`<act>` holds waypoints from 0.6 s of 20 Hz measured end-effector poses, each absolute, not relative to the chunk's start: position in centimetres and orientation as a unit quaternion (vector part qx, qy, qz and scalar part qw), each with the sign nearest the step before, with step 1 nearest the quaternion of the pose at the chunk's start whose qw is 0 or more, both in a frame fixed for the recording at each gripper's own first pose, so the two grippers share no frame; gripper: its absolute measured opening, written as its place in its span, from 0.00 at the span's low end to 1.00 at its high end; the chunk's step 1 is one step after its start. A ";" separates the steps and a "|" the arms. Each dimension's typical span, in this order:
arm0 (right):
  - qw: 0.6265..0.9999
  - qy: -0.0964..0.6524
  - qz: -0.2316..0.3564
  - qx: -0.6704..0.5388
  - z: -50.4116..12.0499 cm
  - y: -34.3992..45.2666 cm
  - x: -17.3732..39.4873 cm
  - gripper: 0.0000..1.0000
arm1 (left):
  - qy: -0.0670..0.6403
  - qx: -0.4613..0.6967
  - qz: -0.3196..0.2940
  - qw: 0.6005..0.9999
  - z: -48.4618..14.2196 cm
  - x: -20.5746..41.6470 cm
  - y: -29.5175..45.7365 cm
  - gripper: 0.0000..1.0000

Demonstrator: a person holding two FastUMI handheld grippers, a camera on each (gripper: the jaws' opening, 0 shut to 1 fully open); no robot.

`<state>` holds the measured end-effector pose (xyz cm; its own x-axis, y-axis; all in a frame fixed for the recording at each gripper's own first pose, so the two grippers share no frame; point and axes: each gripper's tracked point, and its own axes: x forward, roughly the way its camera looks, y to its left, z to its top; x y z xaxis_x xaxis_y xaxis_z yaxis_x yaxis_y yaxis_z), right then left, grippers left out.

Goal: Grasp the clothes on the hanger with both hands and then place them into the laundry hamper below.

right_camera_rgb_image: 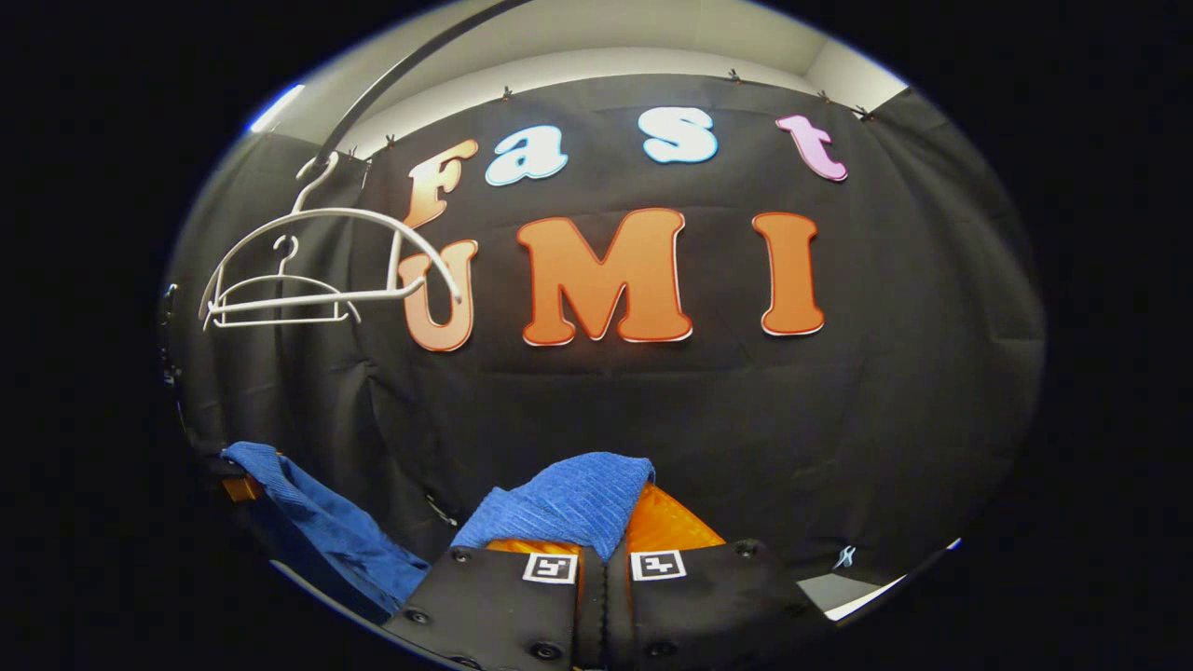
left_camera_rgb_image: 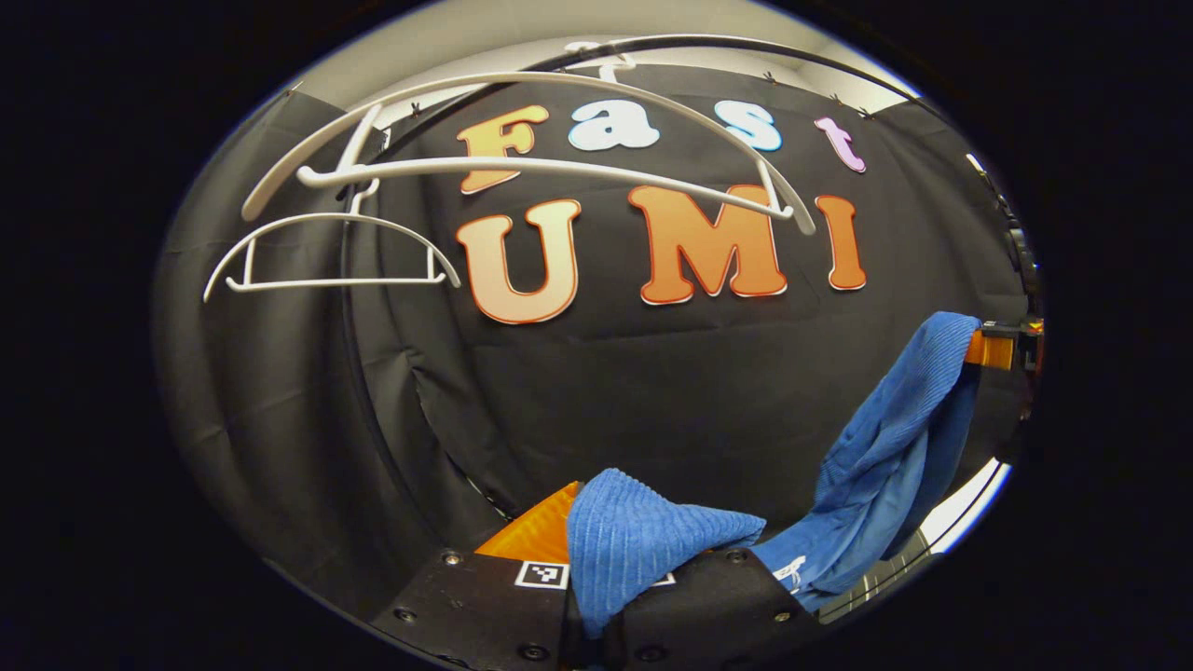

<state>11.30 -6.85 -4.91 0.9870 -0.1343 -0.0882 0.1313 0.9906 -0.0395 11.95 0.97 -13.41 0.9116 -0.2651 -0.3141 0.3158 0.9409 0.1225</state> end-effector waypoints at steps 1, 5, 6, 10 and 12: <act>0.997 0.055 -0.056 -0.012 -5.8 -5.8 11.6 0.08 | 0.158 0.074 -0.155 0.972 -14.5 11.7 0.3 0.08; 0.994 0.105 -0.017 0.001 -11.2 -1.7 12.8 0.08 | 0.235 0.021 -0.189 0.953 -21.0 10.3 -4.9 0.08; 0.993 0.118 -0.011 0.008 -12.4 0.2 12.8 0.08 | 0.258 0.024 -0.194 0.946 -22.7 9.7 -5.6 0.08; 0.977 0.206 0.004 0.048 -21.2 1.8 12.1 0.09 | 0.344 0.053 -0.235 0.908 -30.5 6.5 -7.9 0.08; 0.965 0.255 0.006 0.065 -25.6 2.3 11.1 0.09 | 0.389 0.050 -0.243 0.887 -34.1 4.3 -8.3 0.07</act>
<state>11.12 2.32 -25.59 0.8703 0.0452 -0.4904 0.0205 0.9916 0.1279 4.29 -8.33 -34.09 0.5799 -0.3925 -0.7139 0.4702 0.8769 -0.1001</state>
